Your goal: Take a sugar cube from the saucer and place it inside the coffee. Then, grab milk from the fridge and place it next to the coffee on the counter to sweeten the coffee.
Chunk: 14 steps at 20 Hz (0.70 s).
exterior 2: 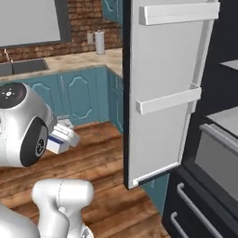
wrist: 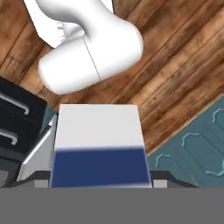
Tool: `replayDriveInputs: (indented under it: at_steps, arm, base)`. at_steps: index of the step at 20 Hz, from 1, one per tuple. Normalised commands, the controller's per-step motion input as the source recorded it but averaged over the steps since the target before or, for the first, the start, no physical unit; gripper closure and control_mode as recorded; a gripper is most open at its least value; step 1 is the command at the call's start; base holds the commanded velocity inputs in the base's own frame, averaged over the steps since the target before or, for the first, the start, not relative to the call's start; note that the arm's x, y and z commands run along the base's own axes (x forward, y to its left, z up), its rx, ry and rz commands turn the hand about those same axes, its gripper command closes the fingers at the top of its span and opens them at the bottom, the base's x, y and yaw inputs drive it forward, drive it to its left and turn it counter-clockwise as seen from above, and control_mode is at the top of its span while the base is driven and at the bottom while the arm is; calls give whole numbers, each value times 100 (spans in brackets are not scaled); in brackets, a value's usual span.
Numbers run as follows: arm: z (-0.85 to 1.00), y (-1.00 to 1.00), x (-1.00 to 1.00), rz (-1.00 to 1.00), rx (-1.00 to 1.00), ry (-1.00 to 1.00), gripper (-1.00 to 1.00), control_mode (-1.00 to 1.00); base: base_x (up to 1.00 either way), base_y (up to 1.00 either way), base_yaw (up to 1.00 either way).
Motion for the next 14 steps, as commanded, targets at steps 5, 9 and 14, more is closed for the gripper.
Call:
replayDriveInputs:
  at_steps: [5, 9, 14]
  arm:
    - [0, 0, 0, 0, 0, 0, 100, 100]
    - [0, 0, 0, 0, 0, 0, 100, 100]
    - [0, 0, 0, 0, 0, 0, 100, 100]
  base:
    - [-2, 44, 100]
    - [6, 44, 94]
    - [78, 12, 77]
